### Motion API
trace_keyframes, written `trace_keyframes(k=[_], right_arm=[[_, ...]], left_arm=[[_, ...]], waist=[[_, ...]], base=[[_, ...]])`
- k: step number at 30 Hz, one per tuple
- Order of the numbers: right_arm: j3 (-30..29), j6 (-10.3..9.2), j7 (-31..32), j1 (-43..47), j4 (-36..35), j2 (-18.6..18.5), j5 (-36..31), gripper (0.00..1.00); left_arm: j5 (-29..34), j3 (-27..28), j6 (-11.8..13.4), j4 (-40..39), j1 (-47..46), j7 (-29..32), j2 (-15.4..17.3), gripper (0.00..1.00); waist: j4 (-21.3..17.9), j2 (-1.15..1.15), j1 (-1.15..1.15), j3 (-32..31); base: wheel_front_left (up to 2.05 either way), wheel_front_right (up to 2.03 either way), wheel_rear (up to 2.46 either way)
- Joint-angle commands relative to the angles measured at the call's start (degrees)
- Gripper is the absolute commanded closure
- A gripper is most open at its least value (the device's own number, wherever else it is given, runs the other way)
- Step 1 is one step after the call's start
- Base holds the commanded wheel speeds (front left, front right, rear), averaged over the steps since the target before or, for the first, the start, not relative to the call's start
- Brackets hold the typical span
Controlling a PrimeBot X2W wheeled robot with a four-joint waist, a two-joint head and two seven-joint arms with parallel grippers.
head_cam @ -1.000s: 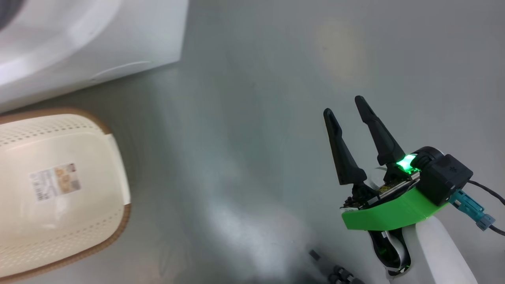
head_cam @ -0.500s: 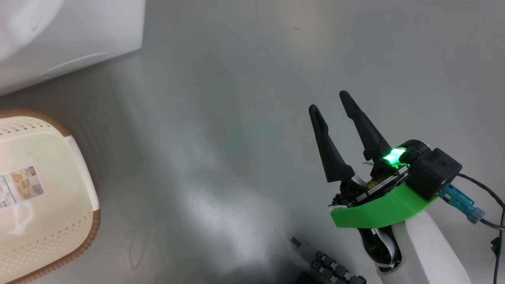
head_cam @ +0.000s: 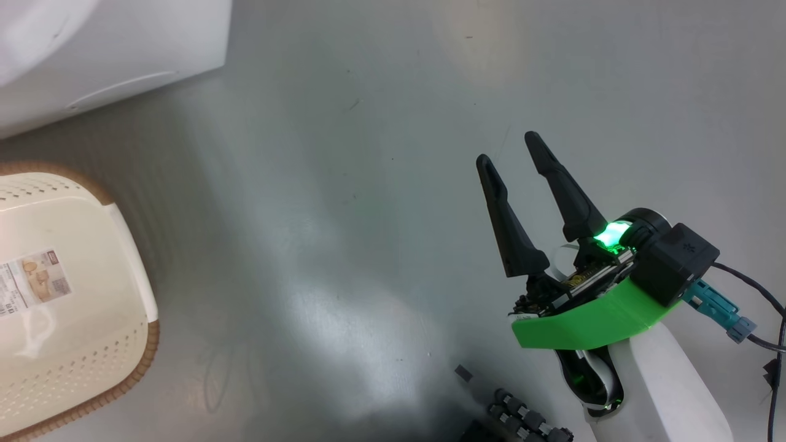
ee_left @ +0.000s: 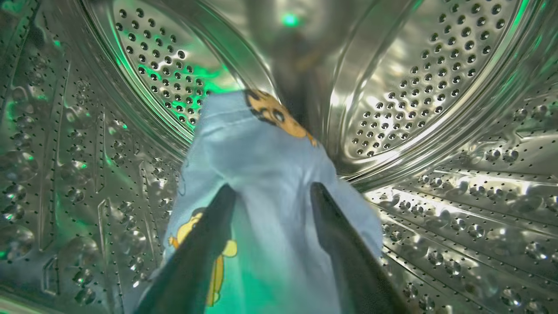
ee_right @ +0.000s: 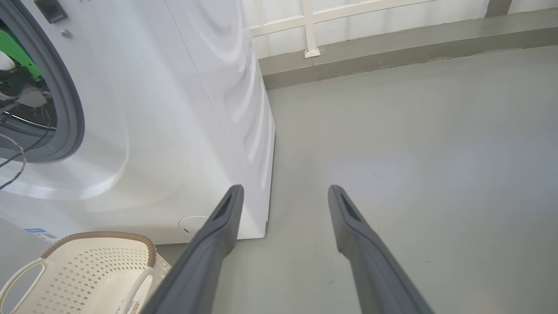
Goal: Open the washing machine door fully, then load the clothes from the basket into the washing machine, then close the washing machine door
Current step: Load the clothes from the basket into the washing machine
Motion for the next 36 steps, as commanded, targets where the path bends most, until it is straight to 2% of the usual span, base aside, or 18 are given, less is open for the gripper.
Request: trace_keyframes(k=[1, 11, 18, 25, 33, 36], right_arm=[[0.90, 0.35, -0.69, 0.92, -1.35, 0.08, 0.25, 0.00], [-0.57, 0.35, -0.69, 0.77, -1.27, 0.07, -0.79, 0.00], [-2.85, 0.35, -0.69, 1.84, -1.84, -0.56, -2.10, 0.00], [-4.42, 0.35, -0.69, 3.19, -2.39, -1.34, -3.21, 0.00], [-6.26, 0.35, -0.69, 5.17, -3.03, -2.56, -4.64, 0.00], [-6.97, 0.35, -0.69, 6.36, -3.05, -3.16, -5.26, 0.00]], left_arm=[[0.00, 0.29, -0.47, -0.82, -0.14, 0.63, 2.41, 0.00], [0.19, -1.29, 0.65, -2.23, 2.76, 0.31, 0.72, 0.00], [0.35, -2.29, 2.32, -7.58, 9.22, -2.46, -1.39, 0.00], [-1.11, -1.32, 4.32, -16.22, 19.82, -6.95, -3.67, 0.00], [-2.23, -0.78, 7.49, -30.08, 36.96, -11.88, -6.81, 0.00], [-1.97, -1.11, 9.44, -36.41, 45.16, -13.55, -8.24, 0.00]], waist=[[0.29, 0.00, 0.00, -0.05], [2.64, 0.00, 0.00, -1.12], [5.50, 0.00, 0.00, -2.84], [8.38, 0.00, 0.00, -5.06], [12.22, 0.00, 0.00, -8.51], [13.97, 0.00, 0.00, -10.53]], base=[[0.00, 0.00, 0.00], [0.00, 0.00, 0.00], [0.00, 0.00, 0.00], [0.00, 0.00, 0.00], [0.00, 0.00, 0.00], [0.00, 0.00, 0.00]])
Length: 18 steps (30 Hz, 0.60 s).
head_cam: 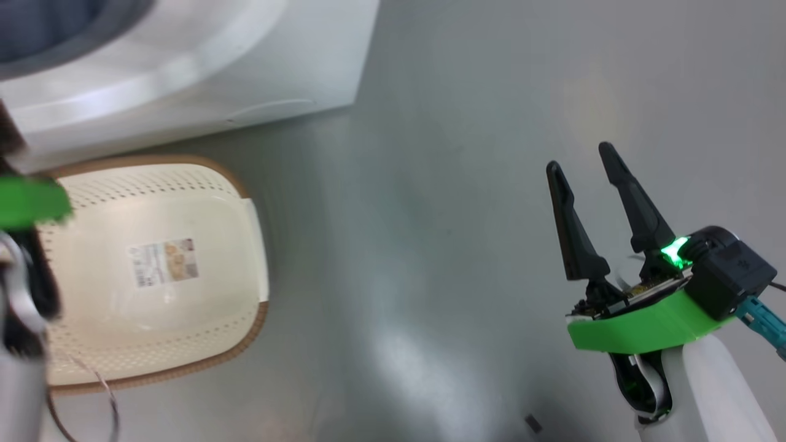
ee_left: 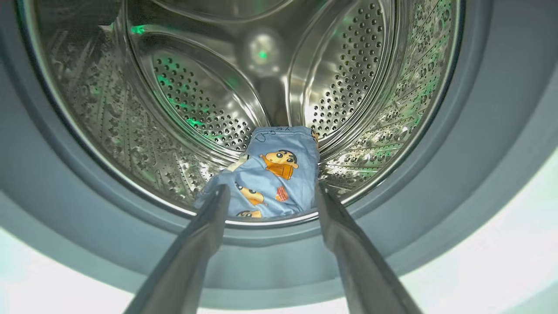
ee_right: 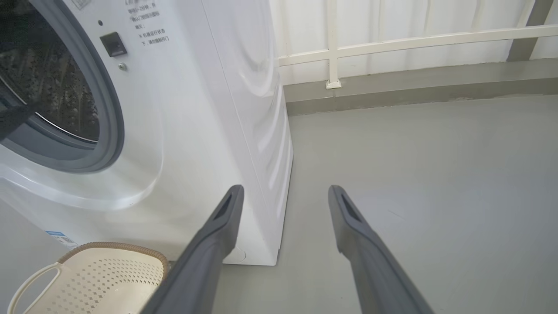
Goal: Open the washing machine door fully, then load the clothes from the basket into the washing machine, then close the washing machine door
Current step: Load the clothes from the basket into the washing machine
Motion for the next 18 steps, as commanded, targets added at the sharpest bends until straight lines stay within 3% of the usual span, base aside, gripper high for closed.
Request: trace_keyframes(k=[1, 11, 18], right_arm=[[0.76, 0.35, -0.68, 2.20, -1.35, -0.41, -0.66, 0.00], [-0.17, 0.35, -0.68, 5.89, -0.81, -1.17, -1.89, 0.00], [-1.96, 0.35, -0.68, 9.70, -0.12, -1.42, -2.58, 0.00]], left_arm=[[0.15, 1.72, 0.92, -3.27, 2.76, -0.62, 1.88, 0.00], [1.08, -1.35, 4.32, -10.78, 19.34, -3.54, -2.37, 0.00], [0.64, -3.38, 4.31, -11.53, 25.84, -5.04, -5.28, 0.00]], waist=[[2.17, 0.00, 0.01, -2.54], [4.96, 0.00, 0.01, -8.94], [7.50, 0.00, 0.01, -13.65]], base=[[0.00, 0.00, 0.00], [0.00, 0.00, 0.00], [0.00, 0.00, 0.00]])
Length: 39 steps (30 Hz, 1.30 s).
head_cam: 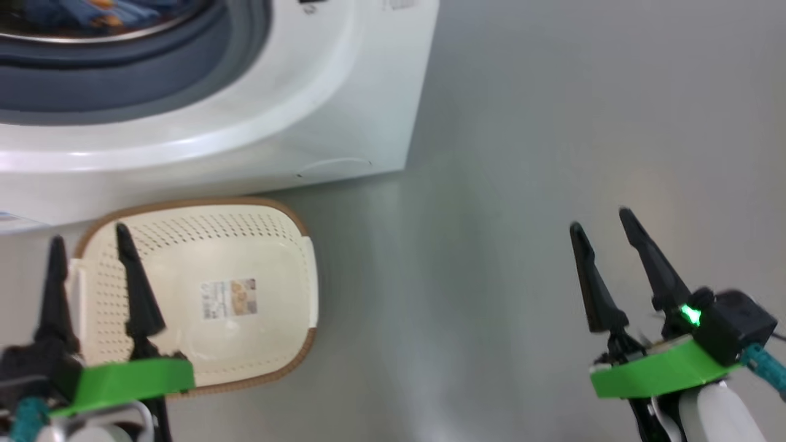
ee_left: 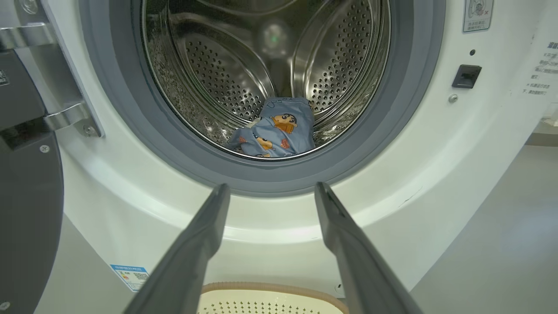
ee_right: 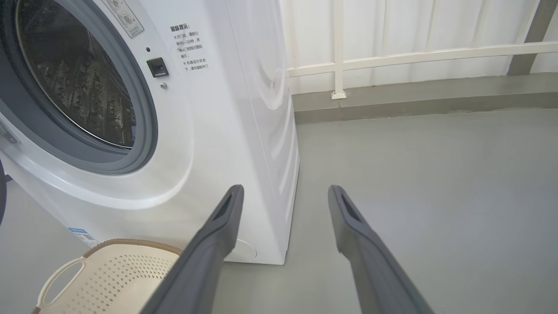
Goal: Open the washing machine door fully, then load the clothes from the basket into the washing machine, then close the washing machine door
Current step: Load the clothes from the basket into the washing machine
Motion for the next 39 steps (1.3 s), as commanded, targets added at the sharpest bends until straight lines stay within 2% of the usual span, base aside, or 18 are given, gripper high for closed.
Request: trace_keyframes(k=[1, 9, 26, 39], right_arm=[[1.02, 0.35, -0.68, 1.82, -1.04, -0.25, -1.36, 0.00], [0.59, 0.35, -0.67, 5.70, -0.32, 0.43, -2.32, 0.00], [-1.55, 0.35, 2.04, 12.80, -2.24, 2.53, -4.38, 0.00], [-1.78, 0.35, 3.96, 15.96, -3.77, 3.59, -5.36, 0.00]], left_arm=[[0.15, 1.43, -0.39, -1.44, 0.92, -0.65, 0.64, 0.00], [-0.03, 0.71, -1.58, 0.26, 6.31, -1.39, -0.67, 0.00], [-0.17, -1.38, -6.58, 1.99, 12.60, -1.66, -1.16, 0.00], [-0.91, -1.56, -7.49, 3.30, 14.80, -1.53, -0.61, 0.00]], waist=[[2.48, 0.00, 0.00, -3.53], [3.84, 0.00, 0.00, -9.77], [5.76, 0.00, 0.00, -18.29], [4.94, 0.00, 0.00, -23.80]], base=[[0.00, 0.00, 0.00], [0.00, 0.00, 0.00], [0.00, 0.00, 0.00], [0.00, 0.00, 0.00]])
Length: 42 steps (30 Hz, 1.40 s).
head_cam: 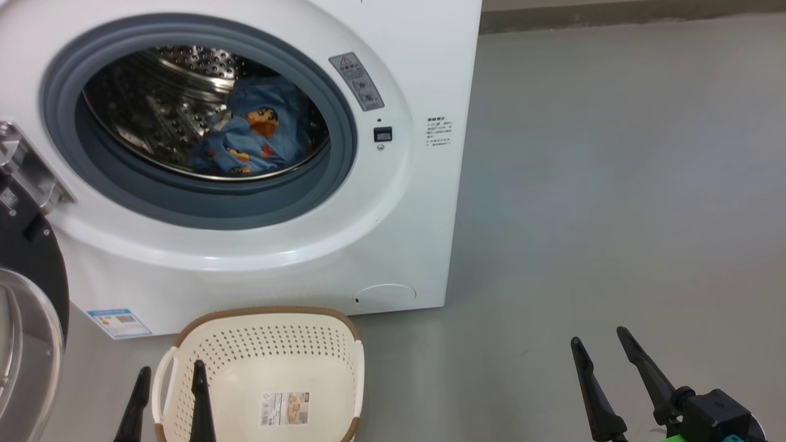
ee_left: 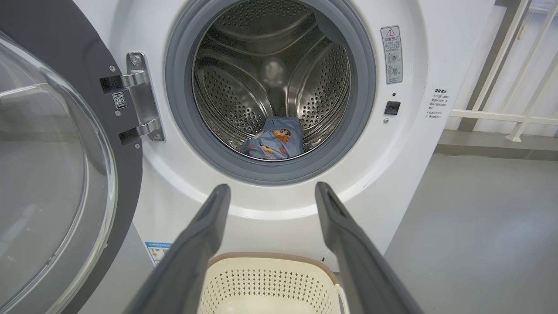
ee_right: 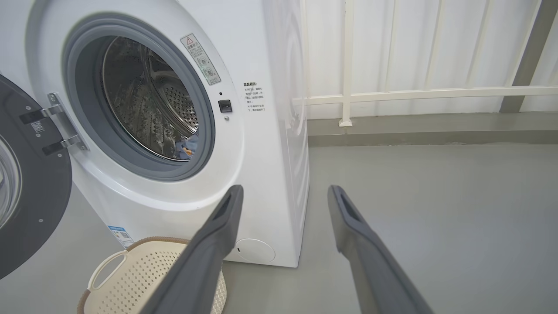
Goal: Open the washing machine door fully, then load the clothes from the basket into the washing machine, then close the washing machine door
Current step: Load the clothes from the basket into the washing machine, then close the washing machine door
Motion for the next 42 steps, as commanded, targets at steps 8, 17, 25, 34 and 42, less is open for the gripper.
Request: trace_keyframes(k=[8, 17, 25, 34, 42], right_arm=[[1.17, 0.35, 0.71, 0.65, -2.47, 0.18, -0.58, 0.00], [1.21, 0.35, 0.84, 0.78, -2.68, 0.31, -0.60, 0.00], [1.12, 0.35, 0.87, 1.02, -2.62, 0.34, -0.52, 0.00], [1.17, 0.35, 0.77, 1.09, -2.67, 0.35, -0.14, 0.00], [1.09, 0.35, 0.93, 0.87, -2.67, 0.35, -0.23, 0.00]], left_arm=[[-0.53, 1.63, -0.24, -1.12, -0.53, 0.22, 1.86, 0.00], [-0.68, 1.32, -0.22, -1.12, -0.81, 0.52, 2.13, 0.00], [-0.92, 1.13, -0.24, -0.96, -0.71, 0.51, 2.24, 0.00], [-0.70, 0.86, 0.11, -0.97, -0.85, 0.46, 2.36, 0.00], [-0.59, 0.72, 0.43, -0.75, -1.10, 0.30, 2.16, 0.00]], waist=[[-0.34, 0.00, 0.00, -1.98], [-0.39, 0.00, 0.00, -2.12], [-0.39, 0.00, 0.00, -2.57], [-0.19, 0.00, 0.00, -2.46], [-0.07, 0.00, 0.00, -2.21]], base=[[0.00, 0.00, 0.00], [0.00, 0.00, 0.00], [0.00, 0.00, 0.00], [-0.03, 0.03, 0.00], [-0.92, 0.92, 0.00]])
